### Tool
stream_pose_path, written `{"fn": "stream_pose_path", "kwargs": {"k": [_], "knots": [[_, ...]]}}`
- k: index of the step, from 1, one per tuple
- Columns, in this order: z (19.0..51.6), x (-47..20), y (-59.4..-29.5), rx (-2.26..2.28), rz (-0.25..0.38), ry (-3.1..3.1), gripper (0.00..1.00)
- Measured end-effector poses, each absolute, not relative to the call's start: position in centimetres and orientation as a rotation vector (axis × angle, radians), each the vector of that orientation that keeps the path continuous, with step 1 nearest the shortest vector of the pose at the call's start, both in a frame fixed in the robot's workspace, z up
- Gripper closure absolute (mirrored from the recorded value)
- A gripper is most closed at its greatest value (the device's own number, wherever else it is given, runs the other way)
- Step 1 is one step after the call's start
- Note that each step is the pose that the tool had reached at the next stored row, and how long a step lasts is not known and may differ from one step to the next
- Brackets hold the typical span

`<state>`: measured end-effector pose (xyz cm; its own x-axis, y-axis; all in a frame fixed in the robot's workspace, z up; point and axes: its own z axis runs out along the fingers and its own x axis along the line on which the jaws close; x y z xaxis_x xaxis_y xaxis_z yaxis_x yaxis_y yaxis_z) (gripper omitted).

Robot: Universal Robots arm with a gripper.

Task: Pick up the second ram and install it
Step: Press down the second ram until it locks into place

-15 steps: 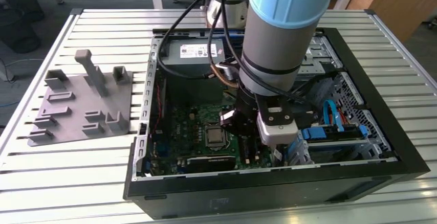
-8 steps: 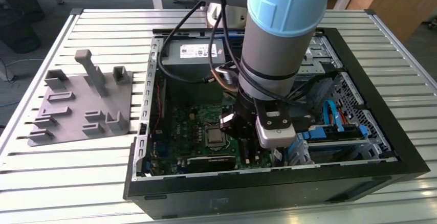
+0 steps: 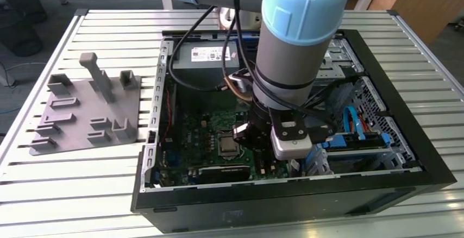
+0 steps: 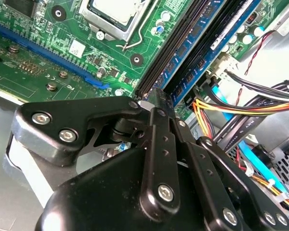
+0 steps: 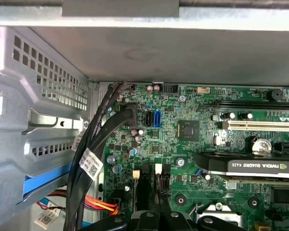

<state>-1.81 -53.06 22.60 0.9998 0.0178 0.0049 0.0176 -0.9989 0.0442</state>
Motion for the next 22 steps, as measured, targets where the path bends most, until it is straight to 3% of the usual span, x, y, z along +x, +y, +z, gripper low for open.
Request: {"fn": "stream_pose_path", "kwargs": {"k": [22], "knots": [[22.86,-1.70,-53.05,3.097,0.008,0.028,0.90]]}}
